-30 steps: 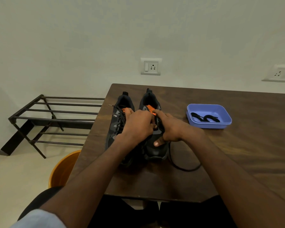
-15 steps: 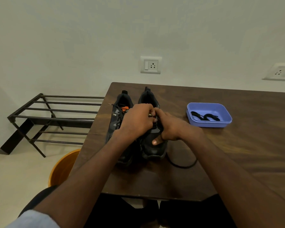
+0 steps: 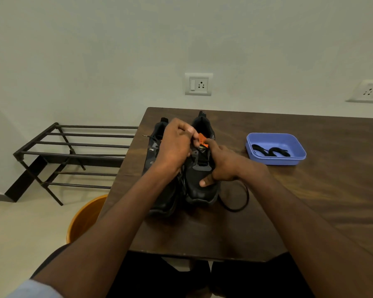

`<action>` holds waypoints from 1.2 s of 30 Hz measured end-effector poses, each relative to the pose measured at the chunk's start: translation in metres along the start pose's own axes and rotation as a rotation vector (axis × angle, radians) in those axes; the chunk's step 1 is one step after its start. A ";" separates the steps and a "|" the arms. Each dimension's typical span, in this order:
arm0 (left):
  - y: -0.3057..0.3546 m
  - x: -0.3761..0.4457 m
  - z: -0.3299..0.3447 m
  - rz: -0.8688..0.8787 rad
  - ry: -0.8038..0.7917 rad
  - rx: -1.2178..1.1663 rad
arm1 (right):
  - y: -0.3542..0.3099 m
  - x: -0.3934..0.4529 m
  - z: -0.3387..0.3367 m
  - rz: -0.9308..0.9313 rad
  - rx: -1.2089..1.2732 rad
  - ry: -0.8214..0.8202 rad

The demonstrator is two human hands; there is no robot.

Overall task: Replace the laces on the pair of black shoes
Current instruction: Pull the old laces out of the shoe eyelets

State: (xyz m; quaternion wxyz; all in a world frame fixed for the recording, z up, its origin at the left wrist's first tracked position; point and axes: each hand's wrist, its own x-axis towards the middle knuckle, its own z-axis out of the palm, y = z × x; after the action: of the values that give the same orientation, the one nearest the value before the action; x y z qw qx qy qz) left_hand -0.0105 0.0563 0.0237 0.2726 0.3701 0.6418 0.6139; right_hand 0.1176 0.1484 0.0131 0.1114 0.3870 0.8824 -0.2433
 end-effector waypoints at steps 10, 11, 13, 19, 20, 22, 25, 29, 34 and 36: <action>-0.024 0.004 0.001 0.353 -0.189 1.084 | -0.001 -0.002 0.000 -0.005 -0.004 -0.012; -0.022 0.006 0.002 0.343 -0.148 1.108 | -0.001 -0.002 0.000 -0.002 -0.006 -0.010; -0.023 0.008 0.003 0.325 -0.071 1.125 | 0.000 -0.001 0.000 0.000 0.005 -0.012; 0.009 -0.001 -0.001 0.147 -0.012 0.072 | 0.003 -0.002 -0.001 -0.031 0.017 0.014; 0.014 -0.001 -0.002 0.134 0.013 -0.036 | 0.004 -0.001 -0.001 -0.029 0.017 0.014; 0.016 0.002 -0.008 0.162 0.050 0.026 | 0.004 0.000 -0.001 -0.018 0.016 0.004; 0.001 0.009 -0.015 0.233 -0.071 0.445 | 0.003 -0.001 -0.001 -0.013 0.014 -0.001; -0.021 0.009 -0.014 0.291 -0.321 0.986 | 0.002 0.000 -0.001 -0.011 0.011 -0.010; -0.019 0.010 -0.009 0.358 -0.251 1.112 | 0.002 0.000 -0.001 -0.012 0.032 -0.013; -0.018 0.008 -0.006 0.344 -0.176 1.224 | 0.004 0.001 0.000 -0.014 0.044 -0.009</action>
State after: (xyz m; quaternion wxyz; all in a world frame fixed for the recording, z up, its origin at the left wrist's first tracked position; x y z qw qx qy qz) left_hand -0.0223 0.0600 0.0071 -0.0389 0.6053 0.7829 0.1388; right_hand 0.1196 0.1513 0.0118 0.1052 0.3820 0.8790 -0.2651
